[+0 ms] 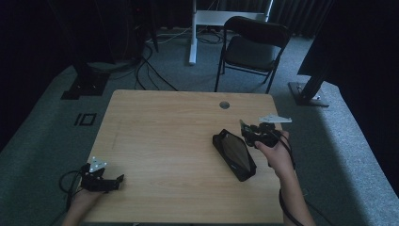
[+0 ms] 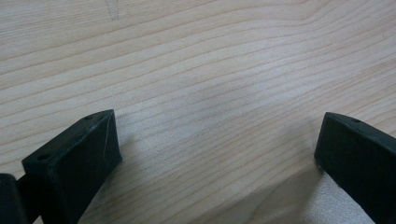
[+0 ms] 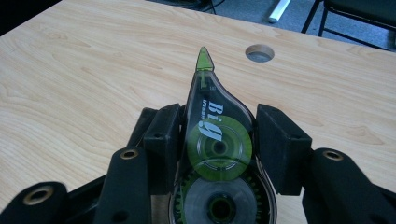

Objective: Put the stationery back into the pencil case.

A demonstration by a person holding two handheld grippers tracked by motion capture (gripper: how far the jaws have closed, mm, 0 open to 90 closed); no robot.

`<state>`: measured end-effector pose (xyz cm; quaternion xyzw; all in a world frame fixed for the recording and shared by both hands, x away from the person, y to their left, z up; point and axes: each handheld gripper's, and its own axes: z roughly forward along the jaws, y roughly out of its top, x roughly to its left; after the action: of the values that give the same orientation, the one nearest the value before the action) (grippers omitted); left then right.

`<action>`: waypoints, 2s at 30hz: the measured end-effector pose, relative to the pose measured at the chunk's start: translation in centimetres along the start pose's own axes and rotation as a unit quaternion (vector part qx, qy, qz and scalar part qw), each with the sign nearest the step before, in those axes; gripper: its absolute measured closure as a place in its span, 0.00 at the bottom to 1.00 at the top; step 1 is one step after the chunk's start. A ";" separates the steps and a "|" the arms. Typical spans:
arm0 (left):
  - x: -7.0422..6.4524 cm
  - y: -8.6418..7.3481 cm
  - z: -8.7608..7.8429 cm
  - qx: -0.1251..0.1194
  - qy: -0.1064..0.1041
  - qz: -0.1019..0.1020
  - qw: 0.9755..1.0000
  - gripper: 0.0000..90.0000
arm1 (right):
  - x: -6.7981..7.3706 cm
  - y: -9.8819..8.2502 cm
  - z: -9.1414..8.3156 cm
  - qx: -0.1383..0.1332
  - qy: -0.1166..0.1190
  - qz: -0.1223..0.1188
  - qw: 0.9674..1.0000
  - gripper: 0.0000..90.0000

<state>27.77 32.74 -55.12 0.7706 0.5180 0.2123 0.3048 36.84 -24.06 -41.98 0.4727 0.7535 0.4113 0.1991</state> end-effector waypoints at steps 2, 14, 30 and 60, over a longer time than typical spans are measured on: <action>0.0 0.0 0.0 0.000 0.000 0.000 1.000 0.00 | 0.3 -0.2 0.2 0.003 0.010 0.004 1.000 0.57; 0.0 0.0 0.0 0.000 0.000 0.000 1.000 0.00 | 2.4 -1.4 1.9 0.031 0.033 0.007 0.999 0.57; 0.0 0.0 0.0 0.000 0.000 0.000 1.000 0.00 | 3.2 -2.9 4.6 0.097 0.026 -0.003 0.995 0.57; 0.0 0.0 0.0 0.000 0.000 0.000 1.000 0.00 | 3.4 -3.7 7.0 0.155 0.012 -0.010 0.988 0.56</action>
<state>27.77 32.74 -55.12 0.7706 0.5180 0.2122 0.3047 38.09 -18.85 -48.75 0.4854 0.8150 0.2933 0.1188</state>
